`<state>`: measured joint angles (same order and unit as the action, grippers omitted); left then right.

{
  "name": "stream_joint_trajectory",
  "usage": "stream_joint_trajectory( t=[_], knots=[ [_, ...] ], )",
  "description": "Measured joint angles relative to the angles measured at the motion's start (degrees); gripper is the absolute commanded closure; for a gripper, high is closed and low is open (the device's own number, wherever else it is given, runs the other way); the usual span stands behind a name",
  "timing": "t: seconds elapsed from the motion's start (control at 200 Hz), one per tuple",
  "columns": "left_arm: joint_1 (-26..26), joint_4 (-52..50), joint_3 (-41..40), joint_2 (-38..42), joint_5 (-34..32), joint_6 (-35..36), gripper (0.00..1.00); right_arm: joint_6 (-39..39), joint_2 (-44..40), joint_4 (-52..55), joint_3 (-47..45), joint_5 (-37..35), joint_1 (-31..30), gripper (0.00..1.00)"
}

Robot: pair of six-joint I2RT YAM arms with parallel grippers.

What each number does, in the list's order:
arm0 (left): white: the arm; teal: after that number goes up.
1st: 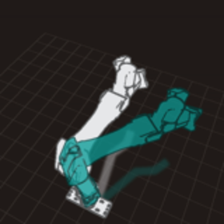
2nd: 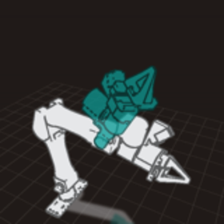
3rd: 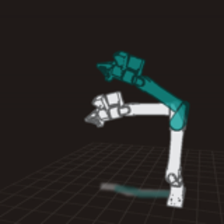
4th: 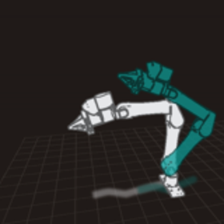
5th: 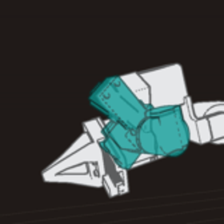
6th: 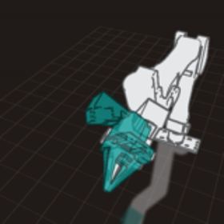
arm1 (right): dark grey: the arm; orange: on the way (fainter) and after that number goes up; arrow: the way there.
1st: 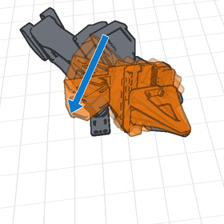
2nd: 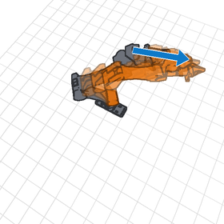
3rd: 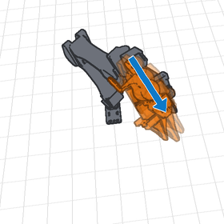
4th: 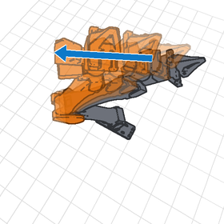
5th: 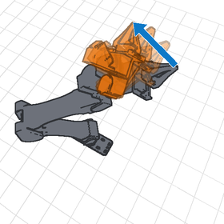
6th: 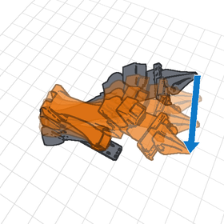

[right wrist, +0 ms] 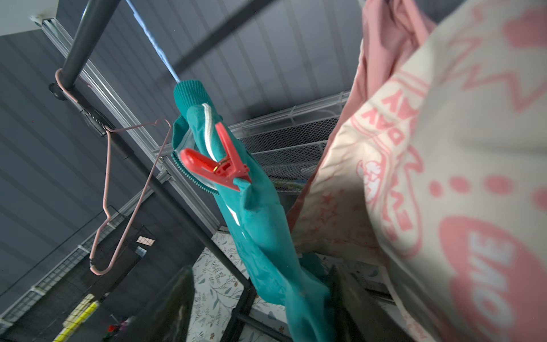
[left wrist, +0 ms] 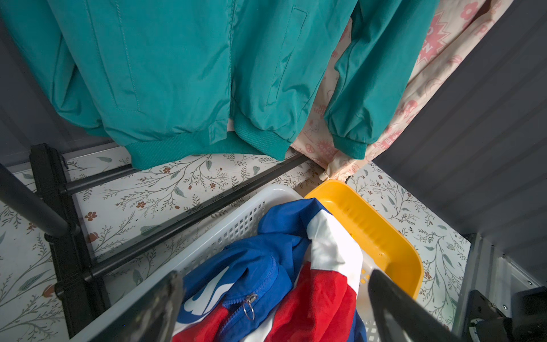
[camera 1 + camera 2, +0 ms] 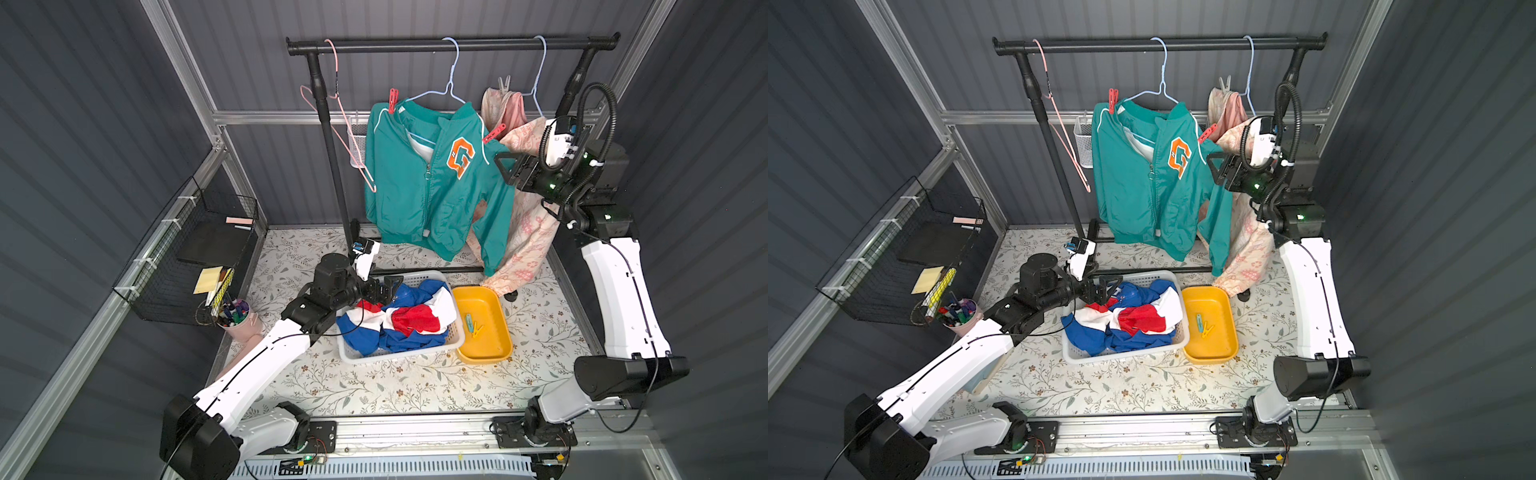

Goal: Remove the clothespins securing jackets to the hanger
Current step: Pick up the hanger from the clothesline.

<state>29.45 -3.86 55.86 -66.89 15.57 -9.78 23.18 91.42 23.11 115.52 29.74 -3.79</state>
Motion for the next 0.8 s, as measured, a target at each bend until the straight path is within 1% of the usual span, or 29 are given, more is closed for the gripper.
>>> stream_joint_trajectory(
  t=[0.15,0.235,0.335,0.385,0.485,0.555,0.645,0.8],
  knots=[
    [0.0,0.02,-0.07,-0.02,0.44,0.02,0.01,-0.7,0.48,0.15,0.0,1.36,-0.92,0.47],
    [0.0,0.04,-0.09,-0.11,0.61,0.02,0.01,-1.36,0.48,0.2,0.0,1.86,-1.97,0.56],
    [0.0,0.02,-0.11,-0.15,0.83,0.02,0.01,-2.16,0.5,0.33,0.0,2.54,-2.99,0.62],
    [0.0,0.02,-0.09,-0.15,0.85,0.02,0.01,-2.51,0.61,0.46,0.28,3.15,-3.37,0.62],
    [0.0,0.02,-0.09,-0.15,0.85,0.02,0.01,-2.93,1.44,0.48,1.62,4.0,-4.07,0.57],
    [0.0,0.02,-0.11,-0.15,0.83,0.02,0.01,-3.72,2.01,0.46,2.47,4.37,-4.66,0.58],
    [0.0,0.02,-0.11,-0.15,0.83,0.02,0.01,-5.03,3.06,0.94,4.0,4.44,-5.66,0.7],
    [0.0,-0.02,-0.31,-0.11,0.83,0.0,0.01,-6.67,4.0,1.66,4.94,4.7,-6.91,0.86]
  ],
)
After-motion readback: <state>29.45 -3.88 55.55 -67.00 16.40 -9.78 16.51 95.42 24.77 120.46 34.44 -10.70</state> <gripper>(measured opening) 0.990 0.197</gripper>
